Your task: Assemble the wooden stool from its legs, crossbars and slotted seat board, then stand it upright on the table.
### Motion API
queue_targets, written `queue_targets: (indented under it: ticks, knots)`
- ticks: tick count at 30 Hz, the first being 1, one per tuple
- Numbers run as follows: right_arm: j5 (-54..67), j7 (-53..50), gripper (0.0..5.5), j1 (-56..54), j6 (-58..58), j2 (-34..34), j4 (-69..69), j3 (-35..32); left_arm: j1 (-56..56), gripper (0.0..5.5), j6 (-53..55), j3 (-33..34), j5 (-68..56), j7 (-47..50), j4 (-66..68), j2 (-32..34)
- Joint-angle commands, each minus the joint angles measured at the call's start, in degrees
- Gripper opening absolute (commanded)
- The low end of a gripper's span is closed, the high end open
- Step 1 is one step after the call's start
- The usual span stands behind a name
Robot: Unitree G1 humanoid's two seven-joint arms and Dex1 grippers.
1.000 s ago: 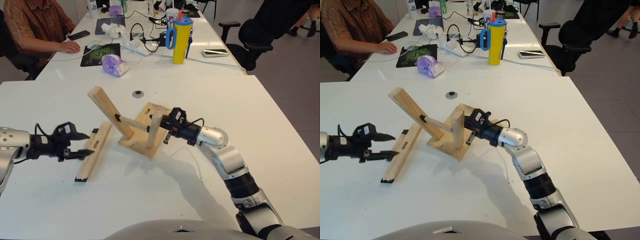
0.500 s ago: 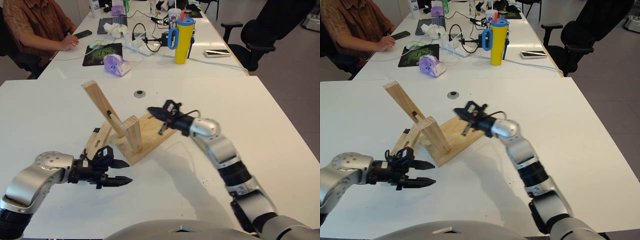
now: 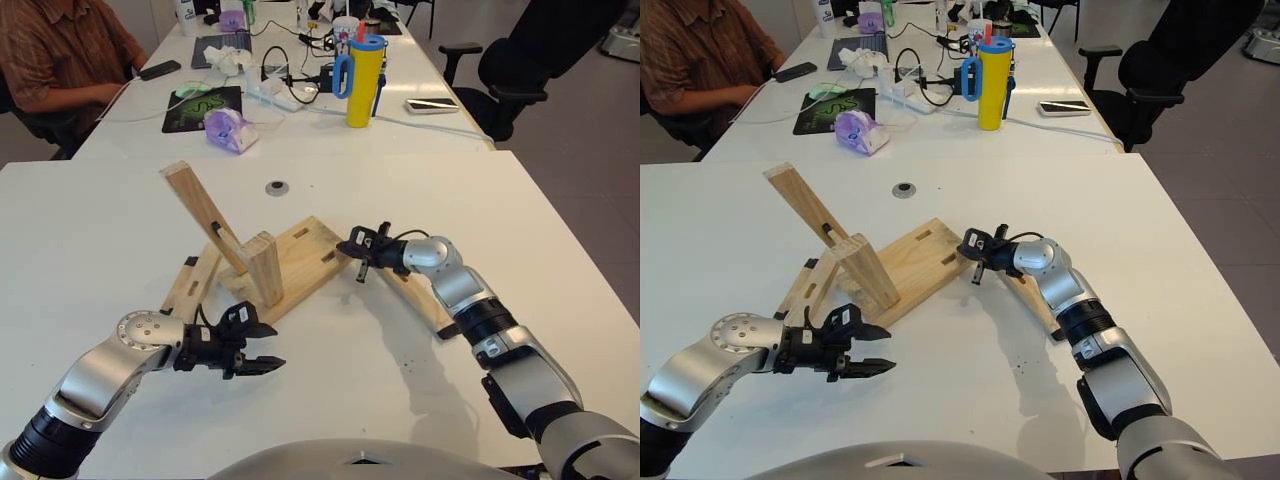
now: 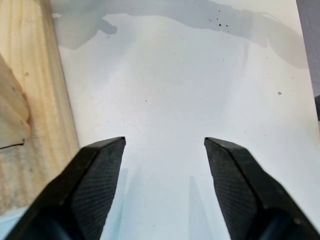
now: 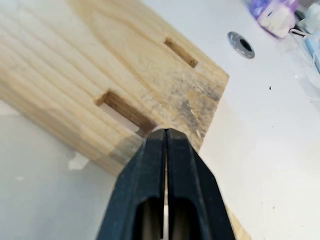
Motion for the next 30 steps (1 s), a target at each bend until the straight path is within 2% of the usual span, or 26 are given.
queue_targets:
  ticks: [1,4,7,11,17,21,25,28,30]
  knots:
    - [-4.6,5.1,0.00,-1.1,1.7,-1.4,3.1,4.1,-1.9,2.96,-1.4,-1.8,4.3,3.0,2.5,-0.7]
    - [-5.5,12.4,0.00,0.5,5.8,-3.7,-0.2,7.3,-3.5,2.96,-1.7,-2.7,8.2,6.2,5.2,-1.4]
    - [-4.8,21.2,0.00,4.6,12.8,-7.6,-9.7,10.4,-5.6,2.96,-1.5,-3.1,11.5,9.5,8.3,-2.5]
    - [-1.3,25.0,0.00,8.8,18.5,-9.1,-22.1,10.9,-7.2,2.96,-1.5,-2.6,15.3,13.7,12.1,-3.7]
    - [4.6,21.1,0.00,14.1,26.6,-4.0,-35.5,11.3,-14.4,2.96,-3.0,-1.9,19.4,20.4,21.0,-9.1]
    - [4.2,15.3,0.00,14.6,27.3,1.2,-34.3,12.0,-19.0,2.96,-5.1,-2.9,21.5,23.2,27.0,-14.1]
    - [3.3,12.4,0.00,14.6,27.2,2.1,-33.4,12.5,-19.6,2.96,-6.4,-3.3,22.8,23.3,28.5,-15.9]
    - [4.1,9.5,0.00,14.8,25.7,2.4,-33.5,10.4,-18.8,2.96,-7.7,-0.1,22.1,23.0,26.6,-14.9]
    - [5.4,6.4,0.00,15.2,23.3,3.4,-34.6,7.5,-19.6,2.96,-9.8,5.8,19.0,23.5,25.2,-14.9]
